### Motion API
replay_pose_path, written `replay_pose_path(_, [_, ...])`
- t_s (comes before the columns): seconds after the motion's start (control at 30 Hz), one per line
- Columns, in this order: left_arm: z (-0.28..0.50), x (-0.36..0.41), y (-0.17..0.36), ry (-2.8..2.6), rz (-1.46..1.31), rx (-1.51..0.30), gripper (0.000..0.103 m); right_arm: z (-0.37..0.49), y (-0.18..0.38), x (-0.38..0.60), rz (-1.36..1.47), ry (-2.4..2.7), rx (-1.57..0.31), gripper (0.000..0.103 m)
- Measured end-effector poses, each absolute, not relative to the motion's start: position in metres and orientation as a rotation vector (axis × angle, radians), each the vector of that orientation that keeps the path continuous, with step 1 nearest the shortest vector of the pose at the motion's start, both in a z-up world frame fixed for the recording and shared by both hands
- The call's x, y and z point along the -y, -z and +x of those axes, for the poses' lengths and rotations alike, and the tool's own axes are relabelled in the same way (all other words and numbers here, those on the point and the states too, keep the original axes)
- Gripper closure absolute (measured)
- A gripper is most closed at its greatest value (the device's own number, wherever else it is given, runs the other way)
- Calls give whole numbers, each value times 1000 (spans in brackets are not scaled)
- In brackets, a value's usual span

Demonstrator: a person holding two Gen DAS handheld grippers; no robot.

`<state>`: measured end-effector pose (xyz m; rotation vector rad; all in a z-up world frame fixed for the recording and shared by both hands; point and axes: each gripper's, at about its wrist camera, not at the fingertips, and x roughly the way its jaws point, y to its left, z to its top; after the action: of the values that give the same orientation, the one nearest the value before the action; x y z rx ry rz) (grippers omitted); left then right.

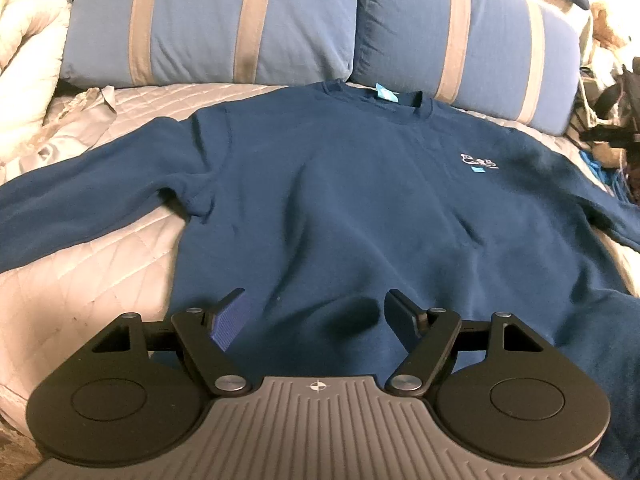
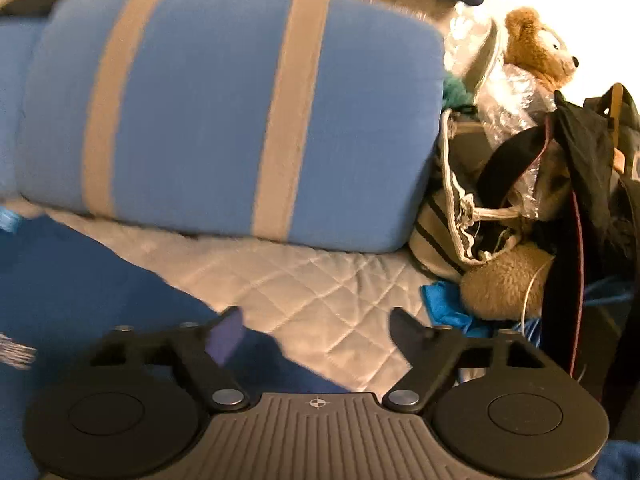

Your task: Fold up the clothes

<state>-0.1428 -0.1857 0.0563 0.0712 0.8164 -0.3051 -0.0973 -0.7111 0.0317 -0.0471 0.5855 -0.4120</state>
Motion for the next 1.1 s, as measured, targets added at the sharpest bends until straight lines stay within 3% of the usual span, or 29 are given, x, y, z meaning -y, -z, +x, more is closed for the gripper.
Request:
replay_pose_path(0.17, [-146,182,-59,313,57,-802,29,-150,-69,678,-30,280,-546,0])
replay_pose_path(0.53, [-142,159,-58,347,-95,-811,29,-245,-118,622,-38,156,-473,0])
replay_pose_path(1.1, [-155,143,-86,351,-138,-690,29,-282,-144,602,33,188,-433,0])
